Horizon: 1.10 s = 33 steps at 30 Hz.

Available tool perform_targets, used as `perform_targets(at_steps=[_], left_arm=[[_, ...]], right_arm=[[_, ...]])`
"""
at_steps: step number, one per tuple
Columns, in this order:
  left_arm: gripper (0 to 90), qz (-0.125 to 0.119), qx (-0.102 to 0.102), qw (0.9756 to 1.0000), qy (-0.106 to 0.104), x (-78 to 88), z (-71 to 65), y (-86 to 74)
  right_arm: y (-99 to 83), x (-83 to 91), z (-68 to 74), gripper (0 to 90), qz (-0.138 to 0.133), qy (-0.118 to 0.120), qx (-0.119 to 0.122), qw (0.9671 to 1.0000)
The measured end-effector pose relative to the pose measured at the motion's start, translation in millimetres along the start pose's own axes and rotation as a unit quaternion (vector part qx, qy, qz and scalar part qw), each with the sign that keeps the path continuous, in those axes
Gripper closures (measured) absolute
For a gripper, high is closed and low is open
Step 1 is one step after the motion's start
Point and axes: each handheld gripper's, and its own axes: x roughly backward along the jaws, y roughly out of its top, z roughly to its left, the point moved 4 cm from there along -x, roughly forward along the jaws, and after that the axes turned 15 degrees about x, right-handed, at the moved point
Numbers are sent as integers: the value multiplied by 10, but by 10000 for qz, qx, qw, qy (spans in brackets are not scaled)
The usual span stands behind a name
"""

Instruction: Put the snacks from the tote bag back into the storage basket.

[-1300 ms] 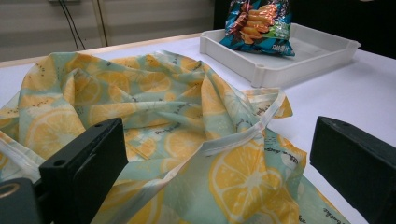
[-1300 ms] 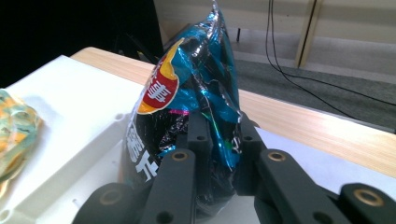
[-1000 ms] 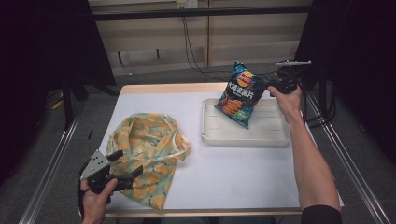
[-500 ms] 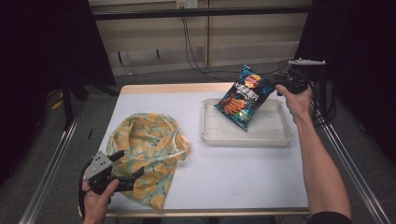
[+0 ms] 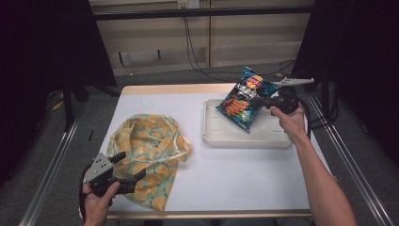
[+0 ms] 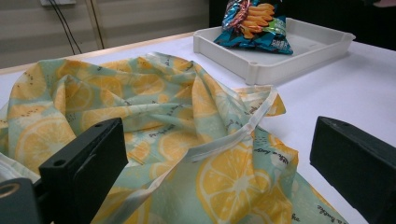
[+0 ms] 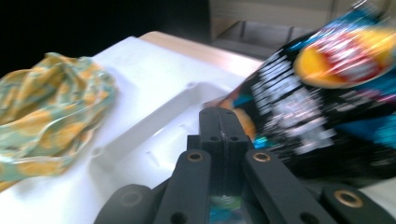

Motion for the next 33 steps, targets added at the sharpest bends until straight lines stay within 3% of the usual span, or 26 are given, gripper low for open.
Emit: perform_targets(at_steps=[4,7,18,23,27,33], left_arm=[[35,-18,11,10000,-11,-2,5,2],[35,-1,12,10000,-29,-5,8,4],[34,-6,17,10000,67,6,44,8],[35,-12,60,9999,103,7,52,5],[35,-18,30,9999,108,2,49,9],[35,-34,62,9999,152,9,46,10]], right_arm=[[-166,-195,145,900,332,408,-50,9986],[-266,-343,203,900,562,558,-50,9968],[-395,-684,117,900,1199,745,-32,9900],[-416,-749,115,900,1307,816,-9,9881],[-451,-785,154,900,1508,925,53,9842],[-499,-791,135,900,1701,838,129,9818]])
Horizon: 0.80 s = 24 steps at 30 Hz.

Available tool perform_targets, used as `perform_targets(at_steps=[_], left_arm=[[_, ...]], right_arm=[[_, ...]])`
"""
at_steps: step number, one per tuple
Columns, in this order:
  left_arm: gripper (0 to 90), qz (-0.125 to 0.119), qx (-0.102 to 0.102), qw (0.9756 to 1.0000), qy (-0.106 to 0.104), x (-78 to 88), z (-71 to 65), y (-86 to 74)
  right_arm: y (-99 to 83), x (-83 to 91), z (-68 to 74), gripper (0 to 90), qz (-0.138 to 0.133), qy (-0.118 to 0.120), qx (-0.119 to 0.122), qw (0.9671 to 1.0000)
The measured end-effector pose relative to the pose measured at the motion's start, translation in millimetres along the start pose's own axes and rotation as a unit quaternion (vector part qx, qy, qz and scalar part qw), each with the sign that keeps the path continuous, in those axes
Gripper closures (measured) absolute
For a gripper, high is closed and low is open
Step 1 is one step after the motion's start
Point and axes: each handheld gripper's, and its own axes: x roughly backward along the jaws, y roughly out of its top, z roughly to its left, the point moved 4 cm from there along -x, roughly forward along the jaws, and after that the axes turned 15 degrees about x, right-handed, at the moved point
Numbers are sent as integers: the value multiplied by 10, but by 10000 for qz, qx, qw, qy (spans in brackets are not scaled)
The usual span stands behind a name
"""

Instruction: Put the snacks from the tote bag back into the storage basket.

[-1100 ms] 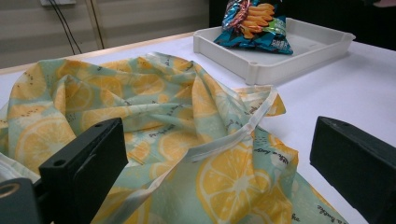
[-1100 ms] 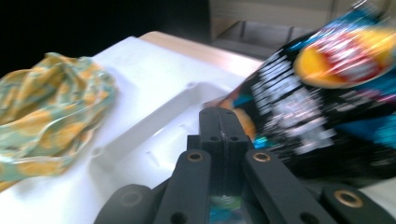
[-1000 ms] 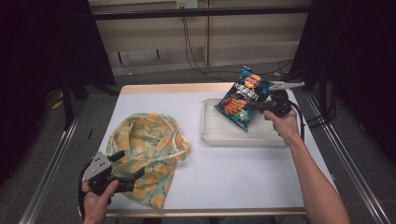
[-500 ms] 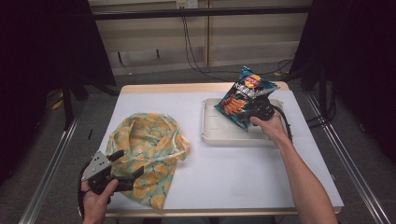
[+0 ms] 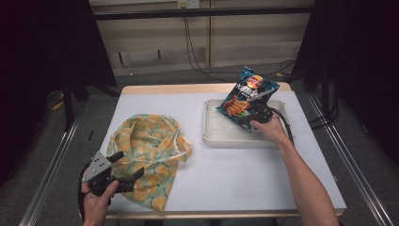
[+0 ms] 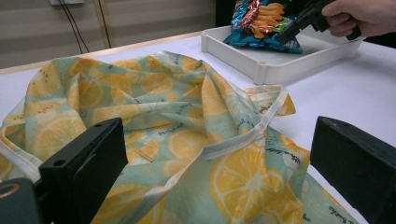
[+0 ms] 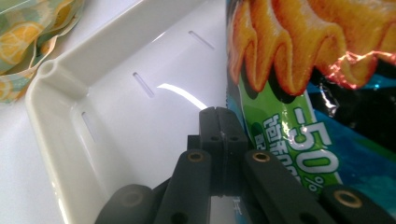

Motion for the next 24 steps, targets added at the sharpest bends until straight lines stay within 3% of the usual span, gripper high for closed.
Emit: perform_targets(at_steps=[5,8,11,13,24], left_arm=[[35,43,-94,9999,7,-4,-16,-2],[34,19,-67,10000,30,10,0,-3],[35,-45,95,9999,-48,20,18,0],[35,-33,62,10000,27,23,37,3],[35,-37,103,9999,10,32,36,-6]], right_arm=[[-35,34,-47,900,37,-46,-36,10000],[-66,60,-71,900,66,-86,-64,9999],[-120,87,-113,900,119,-159,-105,9997],[-144,116,-135,900,115,-219,-148,9996],[-260,220,-237,900,160,-497,-326,9981]])
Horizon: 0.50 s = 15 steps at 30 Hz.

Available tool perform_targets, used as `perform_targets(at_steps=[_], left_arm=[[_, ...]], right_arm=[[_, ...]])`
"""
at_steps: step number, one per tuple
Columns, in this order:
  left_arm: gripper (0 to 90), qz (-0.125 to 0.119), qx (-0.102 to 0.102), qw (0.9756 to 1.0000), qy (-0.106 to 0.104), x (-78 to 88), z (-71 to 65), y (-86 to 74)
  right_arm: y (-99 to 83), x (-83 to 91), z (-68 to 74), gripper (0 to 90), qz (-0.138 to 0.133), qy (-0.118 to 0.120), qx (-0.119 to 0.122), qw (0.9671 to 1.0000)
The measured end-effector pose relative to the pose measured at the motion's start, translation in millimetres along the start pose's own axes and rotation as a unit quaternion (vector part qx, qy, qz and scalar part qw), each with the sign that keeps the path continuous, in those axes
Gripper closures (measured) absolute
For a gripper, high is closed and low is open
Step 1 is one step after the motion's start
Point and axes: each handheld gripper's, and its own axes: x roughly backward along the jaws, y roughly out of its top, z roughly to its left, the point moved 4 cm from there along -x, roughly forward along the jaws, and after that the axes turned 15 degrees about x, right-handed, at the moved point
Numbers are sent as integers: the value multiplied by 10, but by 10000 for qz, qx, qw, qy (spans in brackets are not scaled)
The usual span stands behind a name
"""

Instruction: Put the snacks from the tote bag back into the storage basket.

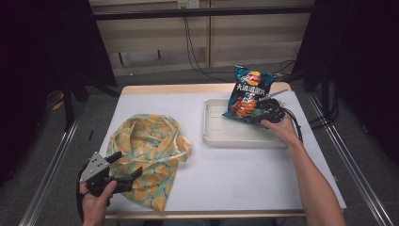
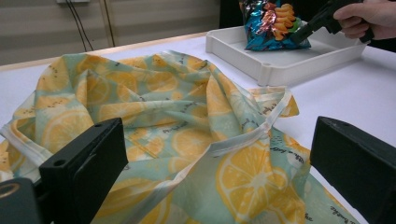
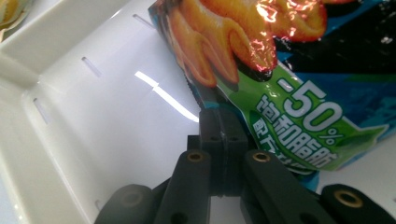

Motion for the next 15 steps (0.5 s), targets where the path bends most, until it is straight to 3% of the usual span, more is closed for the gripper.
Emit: perform_targets(at_steps=[15], left_arm=[[35,62,-40,10000,40,11,7,-5]], right_arm=[[-107,121,-125,900,98,-483,-178,9986]])
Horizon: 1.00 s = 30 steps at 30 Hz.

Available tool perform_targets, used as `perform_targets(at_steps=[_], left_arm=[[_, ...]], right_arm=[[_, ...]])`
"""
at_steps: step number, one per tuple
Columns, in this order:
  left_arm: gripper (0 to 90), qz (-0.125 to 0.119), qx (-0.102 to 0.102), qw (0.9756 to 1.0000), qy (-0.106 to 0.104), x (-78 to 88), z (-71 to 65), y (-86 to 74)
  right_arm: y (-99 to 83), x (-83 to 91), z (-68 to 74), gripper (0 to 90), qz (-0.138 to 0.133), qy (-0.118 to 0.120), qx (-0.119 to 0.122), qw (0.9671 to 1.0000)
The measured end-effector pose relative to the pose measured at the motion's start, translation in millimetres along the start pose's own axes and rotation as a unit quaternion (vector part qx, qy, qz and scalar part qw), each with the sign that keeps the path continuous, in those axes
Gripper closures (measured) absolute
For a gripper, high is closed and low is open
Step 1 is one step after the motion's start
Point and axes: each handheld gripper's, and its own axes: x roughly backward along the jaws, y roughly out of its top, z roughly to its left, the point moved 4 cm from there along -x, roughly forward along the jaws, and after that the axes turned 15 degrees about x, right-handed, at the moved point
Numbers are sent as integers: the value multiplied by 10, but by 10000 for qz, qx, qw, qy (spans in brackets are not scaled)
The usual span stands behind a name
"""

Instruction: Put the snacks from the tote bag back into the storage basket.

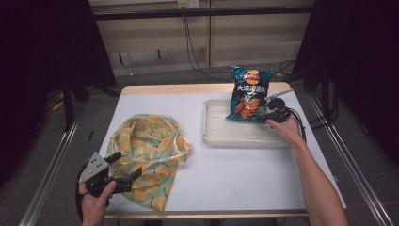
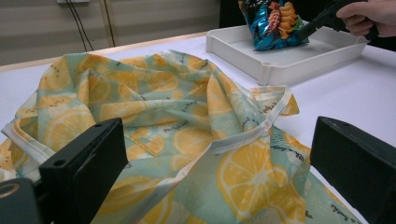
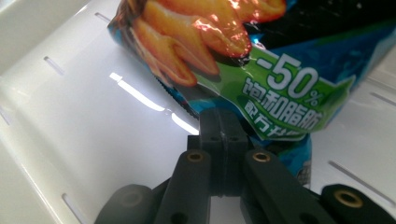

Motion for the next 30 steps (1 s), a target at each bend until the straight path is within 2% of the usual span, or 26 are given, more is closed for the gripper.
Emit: perform_targets(at_steps=[4,6,9,11,14,17,20,23,28,30], left_arm=[[35,-3,-12,10000,5,-6,-2,1],[35,-10,12,10000,-56,-14,-4,0],[35,13,-4,10000,2,-23,-5,0],[35,14,-11,10000,-22,-26,-13,0],[35,20,-1,10000,-12,-32,-11,-2],[35,47,7,10000,-16,-33,-7,-5],[35,60,21,10000,-6,-34,-3,-6],[35,57,62,10000,22,-41,6,-10],[34,79,60,9999,27,-42,11,-14],[34,104,76,9999,47,-46,11,-18]], right_arm=[[-51,35,-43,900,31,-70,-121,9999],[-67,53,-48,900,-35,-58,-87,9999],[-72,61,-36,900,-80,-60,-96,9999],[-63,65,-9,900,-123,6,-90,9999],[-24,103,55,870,-329,136,-36,9994],[36,166,127,787,-567,214,39,9982],[93,248,174,684,-771,136,55,9969],[132,335,219,579,-1067,98,81,9942],[85,463,314,461,-1285,-17,66,9917],[47,528,358,428,-1429,-90,76,9897]])
